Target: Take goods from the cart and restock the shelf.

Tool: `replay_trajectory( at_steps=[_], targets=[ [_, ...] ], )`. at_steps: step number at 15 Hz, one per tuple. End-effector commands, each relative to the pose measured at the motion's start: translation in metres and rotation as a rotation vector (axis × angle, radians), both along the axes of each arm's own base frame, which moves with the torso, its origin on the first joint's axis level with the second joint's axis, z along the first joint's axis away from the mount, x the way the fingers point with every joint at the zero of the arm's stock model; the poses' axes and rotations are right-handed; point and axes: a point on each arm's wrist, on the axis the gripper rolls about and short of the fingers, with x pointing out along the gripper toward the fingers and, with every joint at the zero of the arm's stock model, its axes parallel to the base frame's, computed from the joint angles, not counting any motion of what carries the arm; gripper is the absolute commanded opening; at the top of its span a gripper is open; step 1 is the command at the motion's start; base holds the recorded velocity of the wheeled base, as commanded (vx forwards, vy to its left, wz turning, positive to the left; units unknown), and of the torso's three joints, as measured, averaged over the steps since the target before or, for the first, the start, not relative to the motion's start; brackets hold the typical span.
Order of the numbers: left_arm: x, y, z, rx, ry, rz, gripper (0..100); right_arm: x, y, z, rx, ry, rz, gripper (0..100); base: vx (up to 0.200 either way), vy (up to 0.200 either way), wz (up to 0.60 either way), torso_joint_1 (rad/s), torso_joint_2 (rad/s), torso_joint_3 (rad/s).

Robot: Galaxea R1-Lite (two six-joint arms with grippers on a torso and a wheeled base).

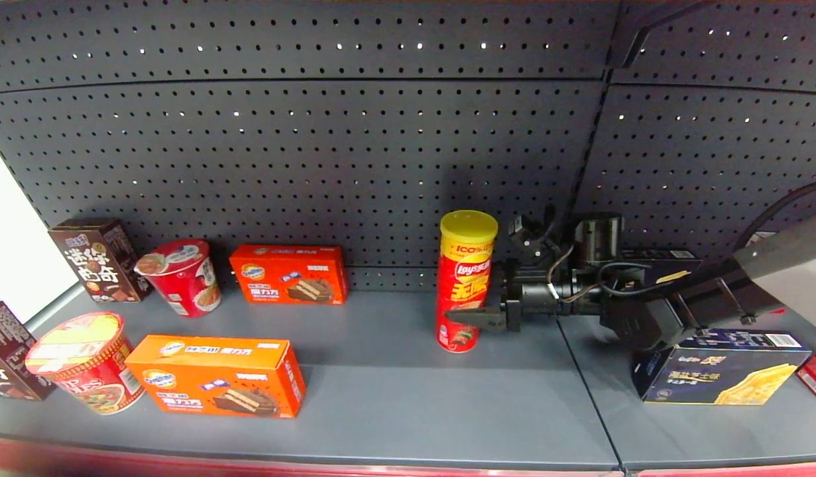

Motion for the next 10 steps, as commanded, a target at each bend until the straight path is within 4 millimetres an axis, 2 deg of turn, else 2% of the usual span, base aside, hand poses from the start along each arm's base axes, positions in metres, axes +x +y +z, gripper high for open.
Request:
replay_trajectory(
  at_steps=[1,8,9,10],
  targets=[
    [-0.001,0.000,0.000,0.000,-0.002,0.000,0,0.003,0.003,-0.007,-0.006,0.013,0.005,100,0.000,0.000,0.00,0.000,0.00,0.000],
    [-0.001,0.000,0.000,0.000,-0.004,0.001,0,0.016,0.006,-0.019,-0.010,0.018,-0.011,100,0.000,0.000,0.00,0.000,0.00,0.000],
    [-0.001,0.000,0.000,0.000,-0.005,0.003,0,0.017,0.008,-0.019,-0.008,0.014,-0.011,0,0.000,0.000,0.00,0.000,0.00,0.000],
    [-0.001,0.000,-0.001,0.000,-0.004,0.003,0,0.017,0.009,-0.018,-0.012,0.013,-0.027,0,0.000,0.000,0.00,0.000,0.00,0.000]
  ],
)
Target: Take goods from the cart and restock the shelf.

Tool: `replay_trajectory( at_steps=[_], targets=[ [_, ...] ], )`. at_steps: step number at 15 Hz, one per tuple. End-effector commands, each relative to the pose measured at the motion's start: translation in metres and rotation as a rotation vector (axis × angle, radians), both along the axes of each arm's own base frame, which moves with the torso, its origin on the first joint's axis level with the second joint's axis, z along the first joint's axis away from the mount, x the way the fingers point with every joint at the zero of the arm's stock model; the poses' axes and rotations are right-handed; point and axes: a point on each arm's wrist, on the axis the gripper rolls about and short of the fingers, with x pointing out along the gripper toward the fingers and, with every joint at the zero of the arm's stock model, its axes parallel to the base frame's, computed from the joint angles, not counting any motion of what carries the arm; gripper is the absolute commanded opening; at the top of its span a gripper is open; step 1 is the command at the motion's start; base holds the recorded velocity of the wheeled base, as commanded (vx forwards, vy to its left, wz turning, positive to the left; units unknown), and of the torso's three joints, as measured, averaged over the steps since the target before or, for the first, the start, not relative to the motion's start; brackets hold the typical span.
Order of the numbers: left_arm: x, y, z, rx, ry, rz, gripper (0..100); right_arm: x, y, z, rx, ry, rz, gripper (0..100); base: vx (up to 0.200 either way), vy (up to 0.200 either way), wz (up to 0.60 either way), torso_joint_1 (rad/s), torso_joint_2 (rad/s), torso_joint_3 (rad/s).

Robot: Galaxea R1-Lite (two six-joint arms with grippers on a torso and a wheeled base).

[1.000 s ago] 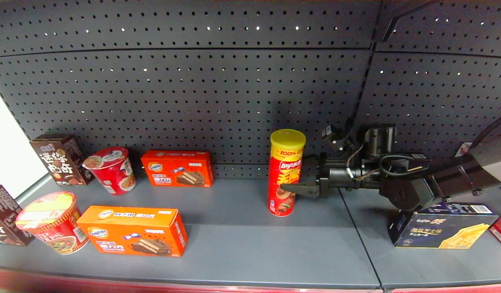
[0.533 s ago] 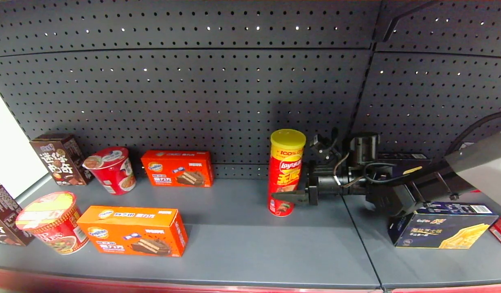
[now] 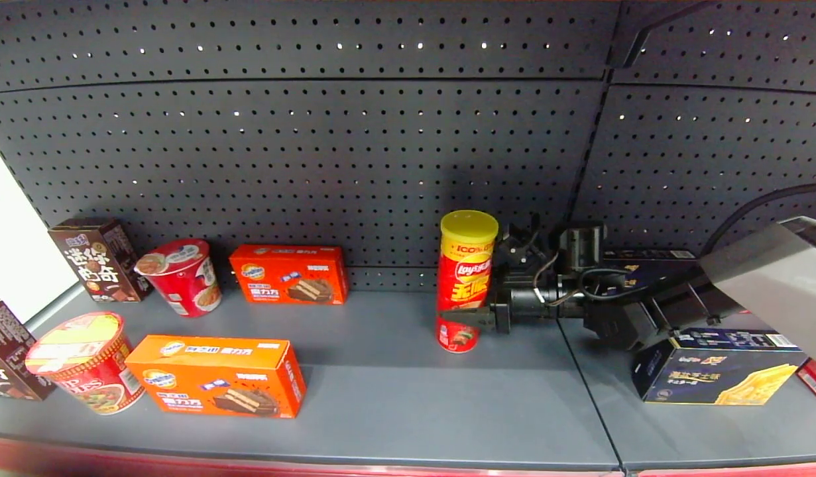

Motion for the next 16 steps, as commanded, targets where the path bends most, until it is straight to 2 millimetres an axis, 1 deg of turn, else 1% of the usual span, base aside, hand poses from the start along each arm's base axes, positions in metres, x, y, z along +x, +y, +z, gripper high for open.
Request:
replay_trajectory(
  at_steps=[1,3,6,8,10,11,14,15,16],
  targets=[
    [0.000,0.000,0.000,0.000,-0.002,0.001,0,0.001,0.003,-0.001,-0.008,-0.001,-0.026,0,0.000,0.000,0.00,0.000,0.00,0.000],
    [-0.001,0.000,-0.001,0.000,-0.005,0.001,0,-0.001,0.001,0.001,-0.012,-0.004,-0.046,0,0.000,0.000,0.00,0.000,0.00,0.000],
    [-0.006,0.000,-0.007,0.000,-0.017,0.004,0,-0.015,-0.003,0.010,-0.011,-0.007,-0.043,0,0.000,0.000,0.00,0.000,0.00,0.000],
    [-0.006,0.000,-0.006,0.000,-0.020,0.004,0,-0.024,-0.004,0.019,-0.010,-0.018,-0.053,0,0.000,0.000,0.00,0.000,0.00,0.000],
    [-0.006,0.000,-0.007,0.000,-0.020,0.005,0,-0.046,-0.002,0.034,-0.020,-0.031,-0.109,0,0.000,0.000,0.00,0.000,0.00,0.000],
    [-0.007,0.000,-0.007,0.000,-0.027,0.005,0,-0.055,-0.001,0.038,-0.019,-0.027,-0.112,0,0.000,0.000,0.00,0.000,0.00,0.000],
    [-0.010,0.001,-0.006,-0.015,-0.050,0.014,0,-0.091,0.002,0.055,-0.005,-0.008,-0.143,0,0.000,0.000,0.00,0.000,0.00,0.000],
    [-0.011,0.001,-0.005,-0.023,-0.057,0.016,0,-0.106,0.003,0.060,-0.004,-0.005,-0.154,0,0.000,0.000,0.00,0.000,0.00,0.000],
    [-0.012,0.001,-0.005,-0.023,-0.061,0.016,0,-0.117,0.001,0.063,-0.008,-0.006,-0.164,0,0.000,0.000,0.00,0.000,0.00,0.000]
  ],
)
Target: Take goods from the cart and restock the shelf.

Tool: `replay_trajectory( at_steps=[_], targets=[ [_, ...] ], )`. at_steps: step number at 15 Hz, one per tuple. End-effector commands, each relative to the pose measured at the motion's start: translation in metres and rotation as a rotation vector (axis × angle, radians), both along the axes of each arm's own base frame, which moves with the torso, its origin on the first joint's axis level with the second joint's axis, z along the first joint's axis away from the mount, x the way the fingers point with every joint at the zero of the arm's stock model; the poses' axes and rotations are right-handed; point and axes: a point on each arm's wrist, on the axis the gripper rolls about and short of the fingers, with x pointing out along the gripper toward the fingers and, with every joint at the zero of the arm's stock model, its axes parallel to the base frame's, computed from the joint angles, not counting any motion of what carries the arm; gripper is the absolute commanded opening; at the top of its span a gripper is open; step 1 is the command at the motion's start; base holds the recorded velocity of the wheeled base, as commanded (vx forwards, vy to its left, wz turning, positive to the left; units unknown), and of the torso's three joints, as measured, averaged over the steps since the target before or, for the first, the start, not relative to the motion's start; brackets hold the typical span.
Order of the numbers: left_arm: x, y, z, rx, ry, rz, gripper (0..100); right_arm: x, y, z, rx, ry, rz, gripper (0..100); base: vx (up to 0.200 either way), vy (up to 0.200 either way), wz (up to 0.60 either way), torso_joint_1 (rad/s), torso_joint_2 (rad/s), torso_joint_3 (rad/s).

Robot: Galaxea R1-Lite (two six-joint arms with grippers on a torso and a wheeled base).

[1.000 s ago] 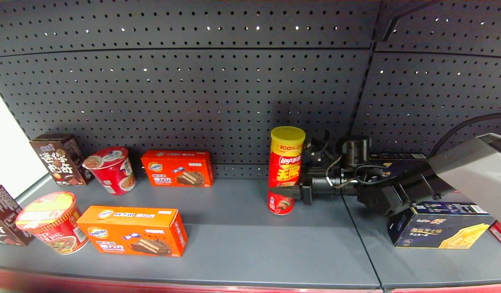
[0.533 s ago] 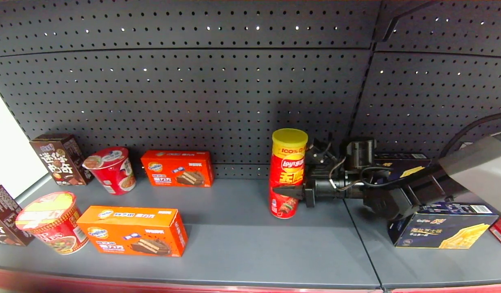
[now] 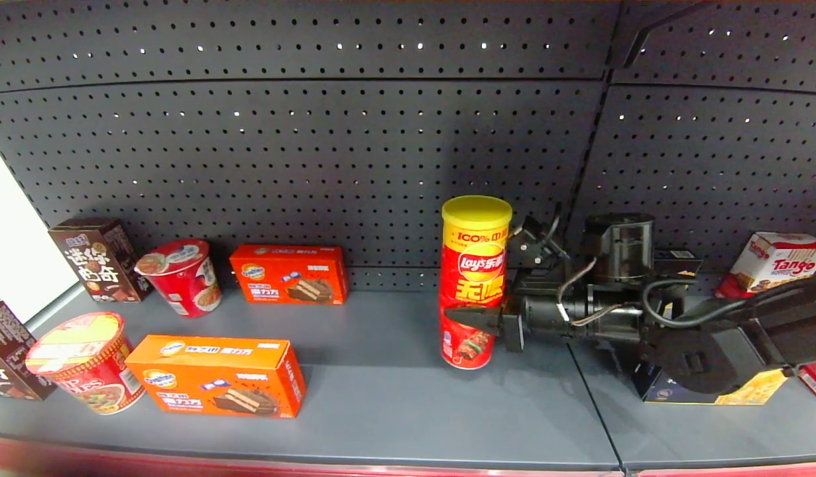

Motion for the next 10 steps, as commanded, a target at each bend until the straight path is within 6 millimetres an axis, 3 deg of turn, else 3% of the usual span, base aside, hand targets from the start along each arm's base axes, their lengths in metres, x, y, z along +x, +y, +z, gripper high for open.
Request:
replay_trajectory(
  at_steps=[1,5,10],
  targets=[
    [-0.002,0.000,0.001,-0.001,-0.012,0.003,0,-0.039,-0.006,0.020,0.017,-0.032,0.003,0,0.000,0.000,0.00,0.000,0.00,0.000],
    [-0.002,0.000,-0.001,0.004,-0.016,0.023,0,-0.065,-0.016,0.018,0.007,-0.010,-0.025,0,0.000,0.000,0.00,0.000,0.00,0.000],
    [-0.004,0.001,-0.003,0.005,-0.023,0.031,0,-0.079,-0.028,0.002,0.026,-0.007,-0.047,0,0.000,0.000,0.00,0.000,0.00,0.000]
  ],
)
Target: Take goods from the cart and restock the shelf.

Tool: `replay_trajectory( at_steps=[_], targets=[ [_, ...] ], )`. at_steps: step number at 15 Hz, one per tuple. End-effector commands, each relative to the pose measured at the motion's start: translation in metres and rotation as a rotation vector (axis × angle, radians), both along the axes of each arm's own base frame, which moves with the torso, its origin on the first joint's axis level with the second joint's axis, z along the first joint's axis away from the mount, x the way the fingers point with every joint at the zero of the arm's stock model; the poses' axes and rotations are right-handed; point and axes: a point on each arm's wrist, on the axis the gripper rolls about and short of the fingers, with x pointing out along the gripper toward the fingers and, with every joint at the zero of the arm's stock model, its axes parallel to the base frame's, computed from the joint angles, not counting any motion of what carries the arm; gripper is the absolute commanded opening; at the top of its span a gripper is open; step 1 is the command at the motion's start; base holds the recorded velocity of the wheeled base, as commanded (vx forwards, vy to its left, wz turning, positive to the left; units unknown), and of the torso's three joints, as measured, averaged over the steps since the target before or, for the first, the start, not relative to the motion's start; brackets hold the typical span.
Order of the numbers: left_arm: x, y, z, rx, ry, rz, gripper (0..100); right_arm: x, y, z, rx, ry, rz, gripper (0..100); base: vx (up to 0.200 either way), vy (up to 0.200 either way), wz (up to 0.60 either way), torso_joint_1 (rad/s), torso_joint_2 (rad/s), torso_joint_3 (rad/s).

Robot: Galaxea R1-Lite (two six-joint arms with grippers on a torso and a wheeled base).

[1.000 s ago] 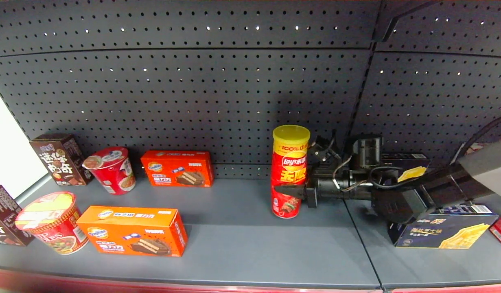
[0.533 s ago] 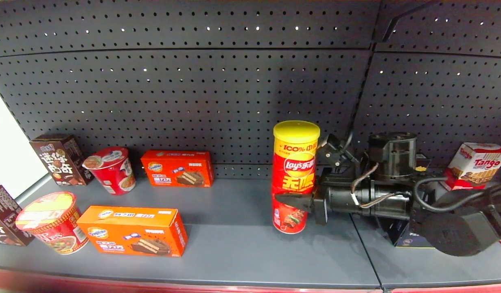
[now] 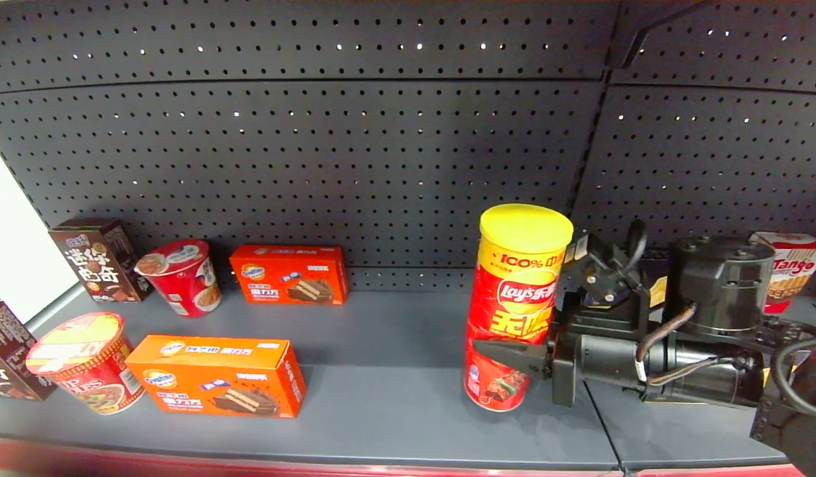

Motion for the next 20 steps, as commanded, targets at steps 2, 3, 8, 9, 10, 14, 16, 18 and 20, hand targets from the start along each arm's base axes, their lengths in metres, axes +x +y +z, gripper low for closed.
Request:
replay_trajectory(
  at_steps=[2,3,8,9,10,14,16,18,20],
  targets=[
    [-0.001,0.000,0.000,0.004,-0.008,0.015,0,-0.009,-0.007,-0.016,0.003,0.041,-0.038,0,0.000,0.000,0.00,0.000,0.00,0.000],
    [-0.002,0.001,0.001,0.006,-0.014,0.029,0,-0.011,-0.009,-0.022,0.010,0.059,-0.044,0,0.000,0.000,0.00,0.000,0.00,0.000],
    [-0.003,0.001,0.004,0.012,-0.026,0.053,0,-0.015,-0.010,-0.048,0.006,0.065,-0.042,0,0.000,0.000,0.00,0.000,0.00,0.000],
    [-0.003,0.001,0.003,0.012,-0.025,0.054,0,-0.016,-0.009,-0.051,0.009,0.061,-0.040,0,0.000,0.000,0.00,0.000,0.00,0.000],
    [-0.003,0.001,0.003,0.012,-0.023,0.054,0,-0.016,-0.008,-0.057,0.008,0.061,-0.038,0,0.000,0.000,0.00,0.000,0.00,0.000],
    [-0.002,0.001,0.002,0.012,-0.022,0.053,0,-0.014,-0.005,-0.062,0.004,0.057,-0.031,0,0.000,0.000,0.00,0.000,0.00,0.000],
    [-0.003,0.001,0.001,0.012,-0.023,0.053,0,-0.008,-0.001,-0.067,-0.002,0.061,-0.031,0,0.000,0.000,0.00,0.000,0.00,0.000],
    [-0.004,0.001,0.000,0.011,-0.031,0.053,0,-0.003,0.003,-0.071,0.001,0.055,-0.030,0,0.000,0.000,0.00,0.000,0.00,0.000],
    [-0.005,0.001,-0.001,0.011,-0.032,0.053,0,0.001,0.006,-0.074,0.003,0.051,-0.030,0,0.000,0.000,0.00,0.000,0.00,0.000]
  ],
)
